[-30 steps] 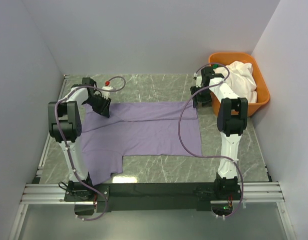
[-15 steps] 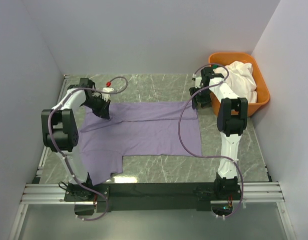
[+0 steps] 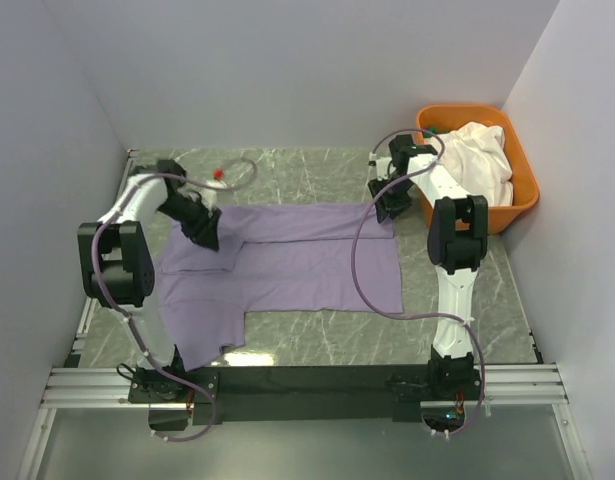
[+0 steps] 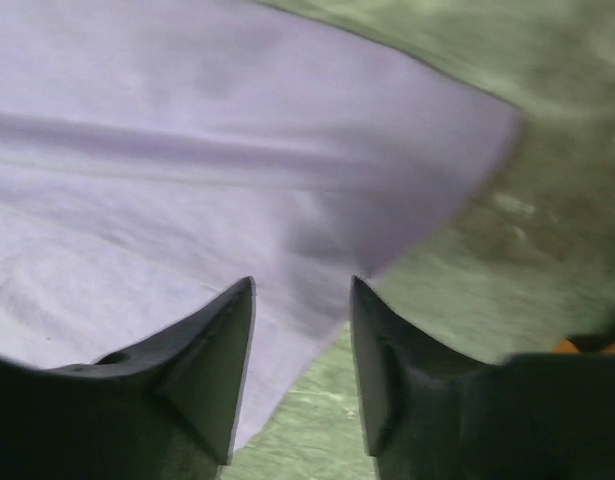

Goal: Fold and stack the t-shirts
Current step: Fold the tshirt

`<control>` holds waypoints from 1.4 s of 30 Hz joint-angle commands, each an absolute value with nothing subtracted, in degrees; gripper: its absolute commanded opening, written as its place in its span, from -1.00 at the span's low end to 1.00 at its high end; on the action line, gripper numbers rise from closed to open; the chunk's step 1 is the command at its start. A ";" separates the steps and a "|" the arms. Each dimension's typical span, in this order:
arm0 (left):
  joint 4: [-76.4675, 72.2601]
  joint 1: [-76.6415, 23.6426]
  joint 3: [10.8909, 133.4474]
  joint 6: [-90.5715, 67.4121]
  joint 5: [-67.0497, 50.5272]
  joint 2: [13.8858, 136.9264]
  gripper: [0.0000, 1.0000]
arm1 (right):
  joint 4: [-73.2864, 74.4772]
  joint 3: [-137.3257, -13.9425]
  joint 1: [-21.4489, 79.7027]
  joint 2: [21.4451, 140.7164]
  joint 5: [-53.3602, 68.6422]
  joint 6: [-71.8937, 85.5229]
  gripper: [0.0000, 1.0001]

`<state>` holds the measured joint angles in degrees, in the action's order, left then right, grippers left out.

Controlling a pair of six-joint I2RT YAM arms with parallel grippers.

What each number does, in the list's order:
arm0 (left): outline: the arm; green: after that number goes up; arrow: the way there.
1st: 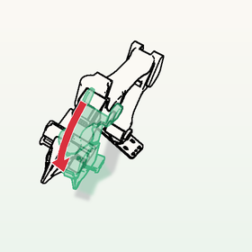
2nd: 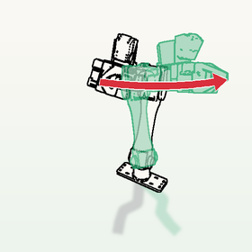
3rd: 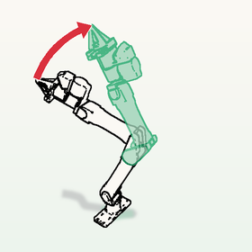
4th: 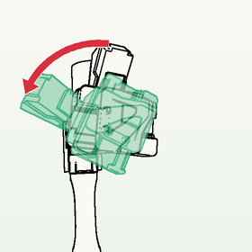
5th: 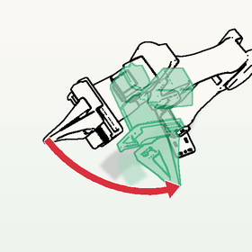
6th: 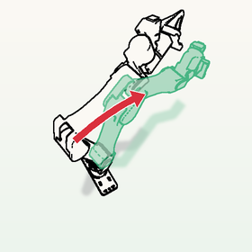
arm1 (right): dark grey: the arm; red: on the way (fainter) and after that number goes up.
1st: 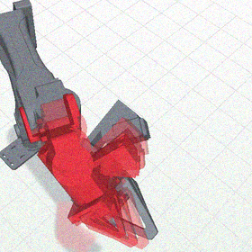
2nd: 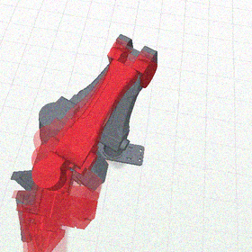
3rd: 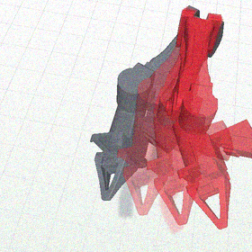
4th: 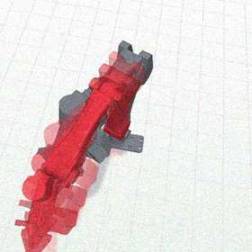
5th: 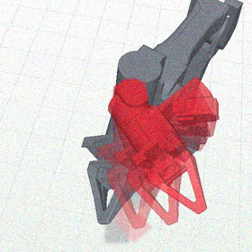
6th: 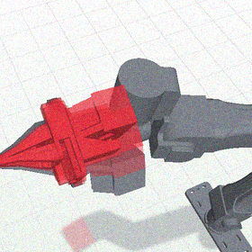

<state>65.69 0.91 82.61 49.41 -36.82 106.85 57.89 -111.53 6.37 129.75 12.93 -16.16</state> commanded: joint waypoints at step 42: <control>34.54 13.36 102.85 19.24 -27.59 119.72 -0.03 | 48.33 -123.59 16.87 130.18 -8.62 -26.72 -0.39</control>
<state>36.32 13.23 105.47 16.60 -24.32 128.90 45.43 -126.80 15.79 140.25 -13.50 -28.67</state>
